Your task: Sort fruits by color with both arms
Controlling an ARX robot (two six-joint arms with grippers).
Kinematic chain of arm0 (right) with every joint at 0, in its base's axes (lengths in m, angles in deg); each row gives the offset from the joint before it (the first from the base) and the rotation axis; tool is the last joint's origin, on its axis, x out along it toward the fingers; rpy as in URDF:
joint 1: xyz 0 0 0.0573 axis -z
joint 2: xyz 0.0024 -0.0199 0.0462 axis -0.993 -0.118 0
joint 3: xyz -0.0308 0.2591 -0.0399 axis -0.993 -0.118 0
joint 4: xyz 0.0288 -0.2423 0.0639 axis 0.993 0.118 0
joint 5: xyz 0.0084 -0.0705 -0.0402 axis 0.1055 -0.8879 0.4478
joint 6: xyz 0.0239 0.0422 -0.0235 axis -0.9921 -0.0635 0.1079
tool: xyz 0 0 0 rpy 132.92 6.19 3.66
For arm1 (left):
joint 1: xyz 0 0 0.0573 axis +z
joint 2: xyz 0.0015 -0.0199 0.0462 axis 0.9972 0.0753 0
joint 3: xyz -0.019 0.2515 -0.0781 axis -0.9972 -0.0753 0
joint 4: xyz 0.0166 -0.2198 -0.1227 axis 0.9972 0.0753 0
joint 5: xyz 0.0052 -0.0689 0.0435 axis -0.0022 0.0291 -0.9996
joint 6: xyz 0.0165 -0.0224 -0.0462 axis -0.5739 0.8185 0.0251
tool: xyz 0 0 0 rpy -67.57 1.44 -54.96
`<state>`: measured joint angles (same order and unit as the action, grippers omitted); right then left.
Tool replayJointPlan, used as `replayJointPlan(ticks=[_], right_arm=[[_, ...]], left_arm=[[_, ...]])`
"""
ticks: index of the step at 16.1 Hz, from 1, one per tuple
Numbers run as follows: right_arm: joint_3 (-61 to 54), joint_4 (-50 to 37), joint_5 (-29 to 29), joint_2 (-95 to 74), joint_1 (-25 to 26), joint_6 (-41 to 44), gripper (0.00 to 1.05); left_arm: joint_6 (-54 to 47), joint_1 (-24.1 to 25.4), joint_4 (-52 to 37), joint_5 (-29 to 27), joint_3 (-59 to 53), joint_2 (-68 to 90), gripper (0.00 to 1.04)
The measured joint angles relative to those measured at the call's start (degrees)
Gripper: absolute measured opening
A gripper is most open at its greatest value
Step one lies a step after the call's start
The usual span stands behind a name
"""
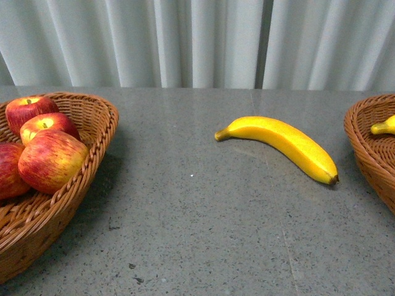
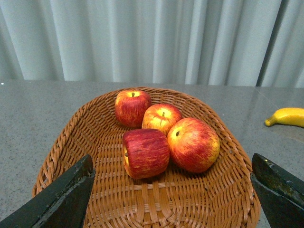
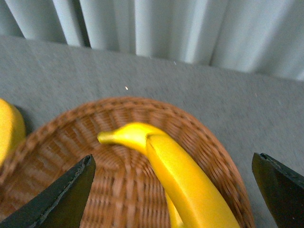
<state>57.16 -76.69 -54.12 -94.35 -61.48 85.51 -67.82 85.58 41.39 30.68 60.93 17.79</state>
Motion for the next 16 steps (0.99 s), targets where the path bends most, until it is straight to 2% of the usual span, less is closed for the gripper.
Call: replayJointPlan(ticks=[3,6,12,16], right_arm=[[6.80,-3.10,-2.29,-1.57,-9.77,-7.34,0.98],[16.37,-2.93,-8.63,-11.21,-22.29,-11.47,0.98],[23.74,2.01,-12.87,-22.34,-32.28,-11.28,0.98],[26.56,6.88,-13.84,-28.68,-34.49,-7.58,0.98]], left_arm=[[0.00,0.00,0.02,0.02,0.00,0.00,0.98],[0.00,0.00,0.02,0.02,0.00,0.00,0.98],[0.00,0.00,0.00,0.02,0.00,0.00,0.98],[0.00,0.00,0.02,0.00,0.00,0.00,0.98]])
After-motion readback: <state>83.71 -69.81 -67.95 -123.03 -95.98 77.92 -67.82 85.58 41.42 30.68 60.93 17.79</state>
